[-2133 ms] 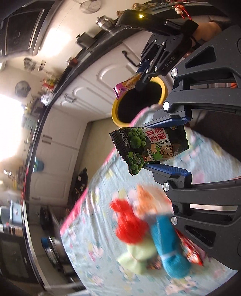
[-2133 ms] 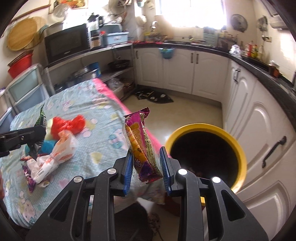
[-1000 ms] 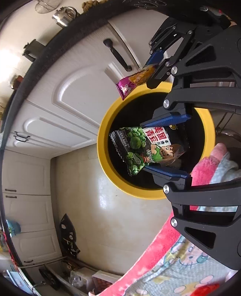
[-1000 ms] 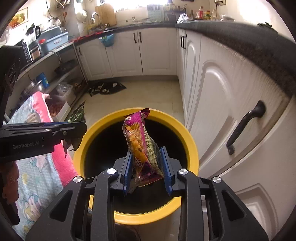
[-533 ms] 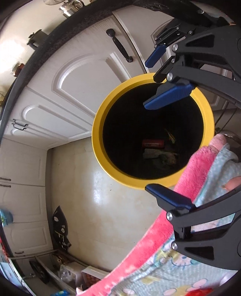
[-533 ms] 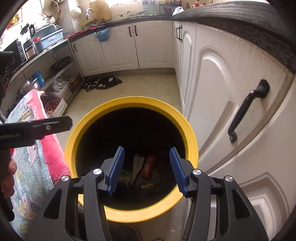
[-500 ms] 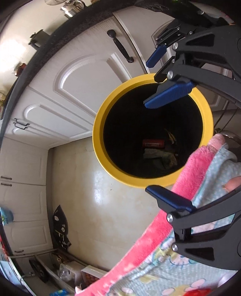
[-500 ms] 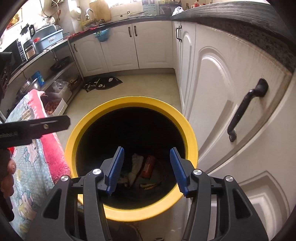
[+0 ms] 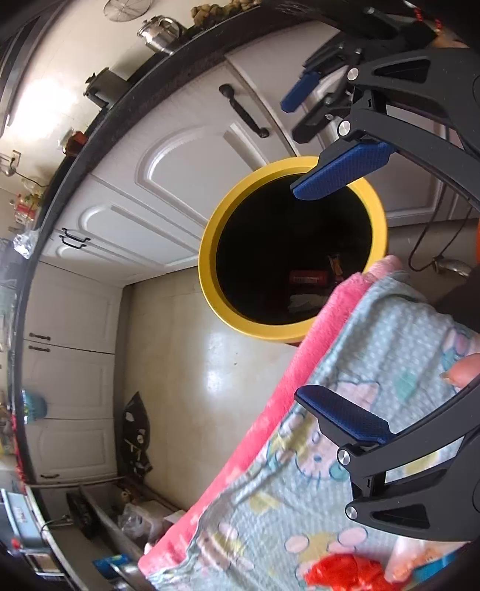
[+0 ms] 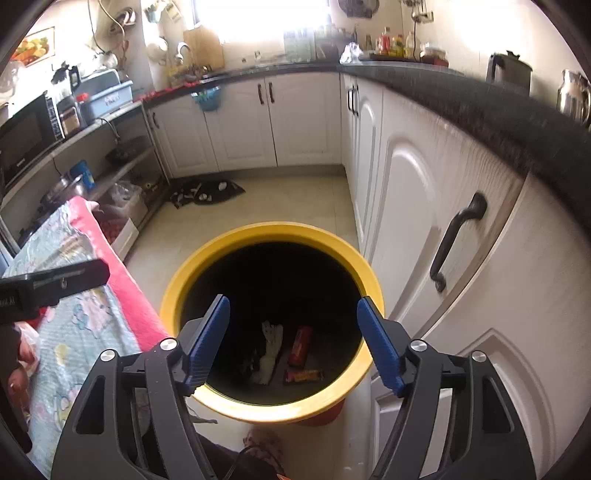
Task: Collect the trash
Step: 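Move both tools back over the table toward the sponges and white bag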
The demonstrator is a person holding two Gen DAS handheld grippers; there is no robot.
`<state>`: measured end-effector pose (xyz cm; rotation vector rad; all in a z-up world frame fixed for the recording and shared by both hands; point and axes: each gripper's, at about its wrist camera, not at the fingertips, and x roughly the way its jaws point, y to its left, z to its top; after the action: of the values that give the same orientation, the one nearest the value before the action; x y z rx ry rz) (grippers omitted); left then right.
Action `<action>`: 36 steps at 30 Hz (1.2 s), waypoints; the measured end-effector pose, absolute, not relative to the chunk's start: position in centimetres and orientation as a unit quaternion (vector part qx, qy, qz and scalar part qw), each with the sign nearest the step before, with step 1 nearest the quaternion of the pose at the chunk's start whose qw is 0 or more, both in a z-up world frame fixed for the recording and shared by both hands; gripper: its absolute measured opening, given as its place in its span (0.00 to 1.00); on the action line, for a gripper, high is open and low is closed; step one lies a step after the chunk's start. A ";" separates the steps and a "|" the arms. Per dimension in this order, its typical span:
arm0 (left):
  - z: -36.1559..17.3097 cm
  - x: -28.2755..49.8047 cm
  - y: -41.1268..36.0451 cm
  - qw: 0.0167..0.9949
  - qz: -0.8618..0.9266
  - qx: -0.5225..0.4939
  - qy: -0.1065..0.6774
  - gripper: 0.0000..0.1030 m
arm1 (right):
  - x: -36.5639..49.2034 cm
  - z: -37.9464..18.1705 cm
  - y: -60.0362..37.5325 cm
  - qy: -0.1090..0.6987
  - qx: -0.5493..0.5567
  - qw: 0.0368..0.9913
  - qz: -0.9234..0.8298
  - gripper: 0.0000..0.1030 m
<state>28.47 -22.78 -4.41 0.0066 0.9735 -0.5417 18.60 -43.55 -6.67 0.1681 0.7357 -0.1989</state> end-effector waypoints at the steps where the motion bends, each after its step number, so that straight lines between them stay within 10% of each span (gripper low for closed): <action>1: -4.0 28.1 -22.4 0.851 -0.257 0.003 0.457 0.90 | 18.3 -6.2 -43.4 0.353 0.081 0.927 -0.097 0.70; 36: 1.8 20.0 -7.5 0.907 -0.185 -0.056 0.373 0.90 | 14.2 0.9 -31.9 0.277 0.027 0.960 0.012 0.80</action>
<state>19.99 -7.53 1.80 -0.1150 0.7695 -0.3825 14.22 -31.89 0.89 0.0551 0.5624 0.0244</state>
